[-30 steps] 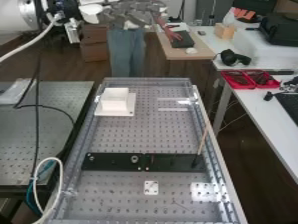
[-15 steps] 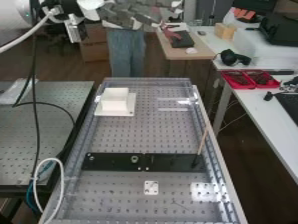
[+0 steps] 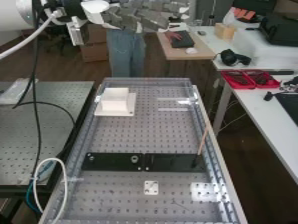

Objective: Grab the larger nut and place it in the white container

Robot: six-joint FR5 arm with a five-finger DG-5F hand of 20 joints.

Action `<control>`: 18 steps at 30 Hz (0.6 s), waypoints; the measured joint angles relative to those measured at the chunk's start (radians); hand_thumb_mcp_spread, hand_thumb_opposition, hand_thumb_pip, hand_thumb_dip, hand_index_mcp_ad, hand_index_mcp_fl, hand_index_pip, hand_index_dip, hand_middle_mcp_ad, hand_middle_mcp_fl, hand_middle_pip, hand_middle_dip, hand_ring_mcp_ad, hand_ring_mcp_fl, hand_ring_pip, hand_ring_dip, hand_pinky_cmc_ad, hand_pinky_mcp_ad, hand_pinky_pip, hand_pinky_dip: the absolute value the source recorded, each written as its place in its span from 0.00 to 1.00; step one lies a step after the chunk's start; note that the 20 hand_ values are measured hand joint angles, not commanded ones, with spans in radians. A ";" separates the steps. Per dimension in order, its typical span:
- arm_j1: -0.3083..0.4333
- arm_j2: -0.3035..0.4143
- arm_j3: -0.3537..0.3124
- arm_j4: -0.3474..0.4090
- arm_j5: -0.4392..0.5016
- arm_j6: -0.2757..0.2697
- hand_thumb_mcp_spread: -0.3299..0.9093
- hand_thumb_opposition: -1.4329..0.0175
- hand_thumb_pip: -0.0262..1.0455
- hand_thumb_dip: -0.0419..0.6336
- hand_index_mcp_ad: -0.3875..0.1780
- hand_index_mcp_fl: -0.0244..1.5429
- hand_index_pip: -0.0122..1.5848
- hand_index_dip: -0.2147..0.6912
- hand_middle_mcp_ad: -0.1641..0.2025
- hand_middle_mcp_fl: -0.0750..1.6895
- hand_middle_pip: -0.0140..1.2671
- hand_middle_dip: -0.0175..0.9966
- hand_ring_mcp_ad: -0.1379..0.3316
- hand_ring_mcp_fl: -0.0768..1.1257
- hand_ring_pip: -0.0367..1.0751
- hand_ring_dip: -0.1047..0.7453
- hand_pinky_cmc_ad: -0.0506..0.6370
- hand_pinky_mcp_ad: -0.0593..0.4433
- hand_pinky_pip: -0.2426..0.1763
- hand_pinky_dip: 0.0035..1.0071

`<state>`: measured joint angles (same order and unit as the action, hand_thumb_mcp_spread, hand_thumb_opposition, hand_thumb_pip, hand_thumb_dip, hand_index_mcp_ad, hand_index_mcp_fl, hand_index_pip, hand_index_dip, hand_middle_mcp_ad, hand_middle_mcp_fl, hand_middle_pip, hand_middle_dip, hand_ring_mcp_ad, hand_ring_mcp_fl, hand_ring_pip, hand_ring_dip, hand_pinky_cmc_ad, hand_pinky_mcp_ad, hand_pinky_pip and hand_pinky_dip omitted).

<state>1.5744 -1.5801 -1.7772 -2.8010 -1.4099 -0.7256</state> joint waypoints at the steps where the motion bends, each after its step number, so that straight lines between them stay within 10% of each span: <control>1: 0.000 0.000 0.000 0.000 0.000 0.000 0.46 0.47 0.57 0.39 0.50 0.13 0.08 0.29 0.60 0.16 0.10 0.22 0.58 0.08 0.12 0.19 0.56 0.64 0.43 0.37; 18: -0.006 -0.003 0.004 0.000 -0.012 0.002 0.46 0.46 0.57 0.39 0.50 0.14 0.08 0.29 0.60 0.16 0.10 0.22 0.58 0.08 0.12 0.19 0.56 0.67 0.44 0.37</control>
<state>1.5687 -1.5833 -1.7734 -2.8007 -1.4223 -0.7237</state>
